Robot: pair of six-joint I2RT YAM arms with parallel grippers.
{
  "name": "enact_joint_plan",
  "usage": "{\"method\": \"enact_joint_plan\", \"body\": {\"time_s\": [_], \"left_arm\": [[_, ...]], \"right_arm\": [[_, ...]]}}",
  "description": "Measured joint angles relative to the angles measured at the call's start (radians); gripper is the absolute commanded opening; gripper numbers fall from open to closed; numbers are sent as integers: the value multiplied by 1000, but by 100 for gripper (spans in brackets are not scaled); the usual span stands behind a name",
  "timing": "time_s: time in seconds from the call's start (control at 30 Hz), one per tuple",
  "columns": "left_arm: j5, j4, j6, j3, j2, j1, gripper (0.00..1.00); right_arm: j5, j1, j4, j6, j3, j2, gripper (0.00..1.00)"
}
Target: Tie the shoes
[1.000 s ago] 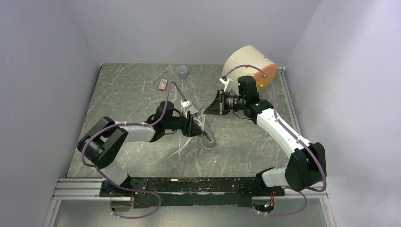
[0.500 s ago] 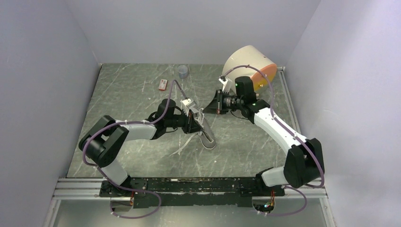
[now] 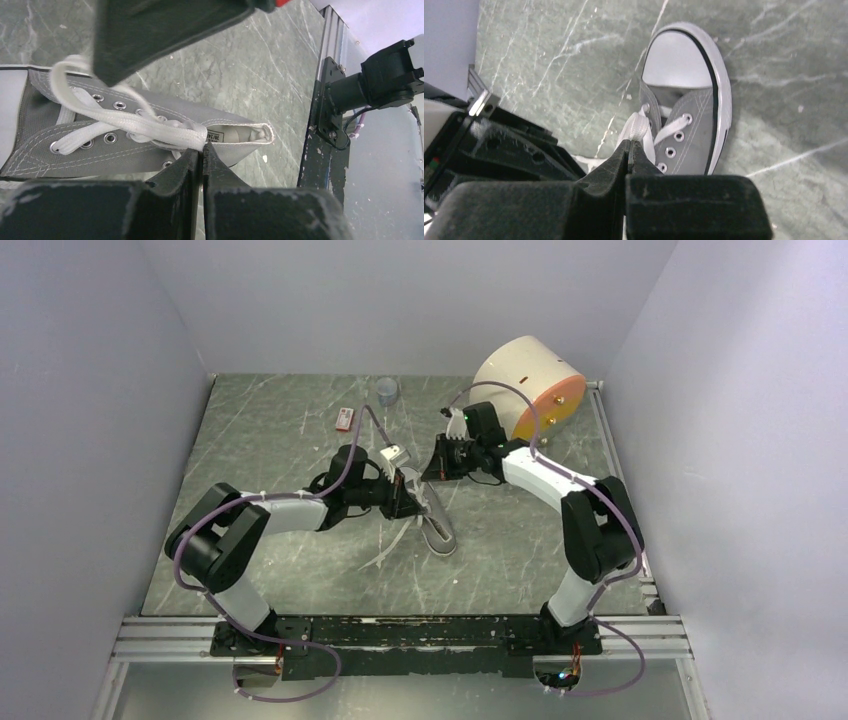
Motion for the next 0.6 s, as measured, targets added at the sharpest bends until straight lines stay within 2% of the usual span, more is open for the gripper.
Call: {"method": "enact_joint_plan", "body": {"time_s": [0.23,0.6], "left_arm": [[24,-1,-1,14,0,0,9],[66,-34,8,41,0,5,9]], "right_arm": [[12,16,-4,-51,85,69,0],[-58,26,-116,-78,-3,2,0]]}}
